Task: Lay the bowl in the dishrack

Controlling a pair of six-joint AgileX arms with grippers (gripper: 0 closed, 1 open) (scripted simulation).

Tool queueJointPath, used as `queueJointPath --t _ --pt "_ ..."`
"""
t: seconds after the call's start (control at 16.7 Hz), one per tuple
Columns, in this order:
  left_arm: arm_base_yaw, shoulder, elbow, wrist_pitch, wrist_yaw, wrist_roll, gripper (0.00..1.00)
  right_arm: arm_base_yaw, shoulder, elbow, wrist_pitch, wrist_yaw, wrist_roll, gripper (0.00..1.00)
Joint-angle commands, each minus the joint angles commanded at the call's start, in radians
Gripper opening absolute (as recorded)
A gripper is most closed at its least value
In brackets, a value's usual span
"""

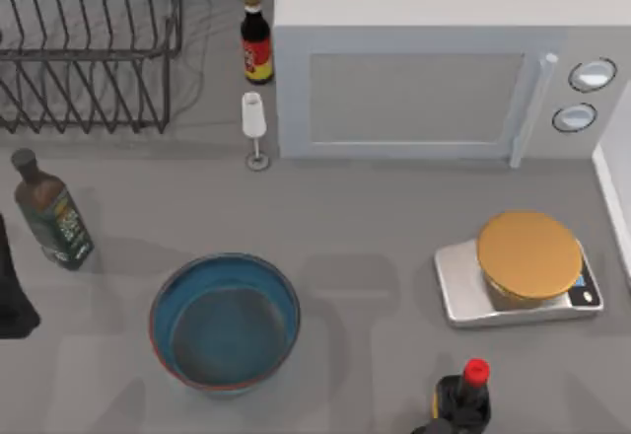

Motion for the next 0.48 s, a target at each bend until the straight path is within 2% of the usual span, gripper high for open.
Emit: queueJointPath --t 0.24,0.48 --pt "-0.018 0.031 0.031 -0.026 0.001 -0.017 1.00 0.000 0.000 0.000 0.000 0.000 0.000 1.00" --pt "-0.114 0.218 0.215 -0.171 0.001 -0.113 1.00 0.000 0.000 0.000 0.000 0.000 0.000 1.00"
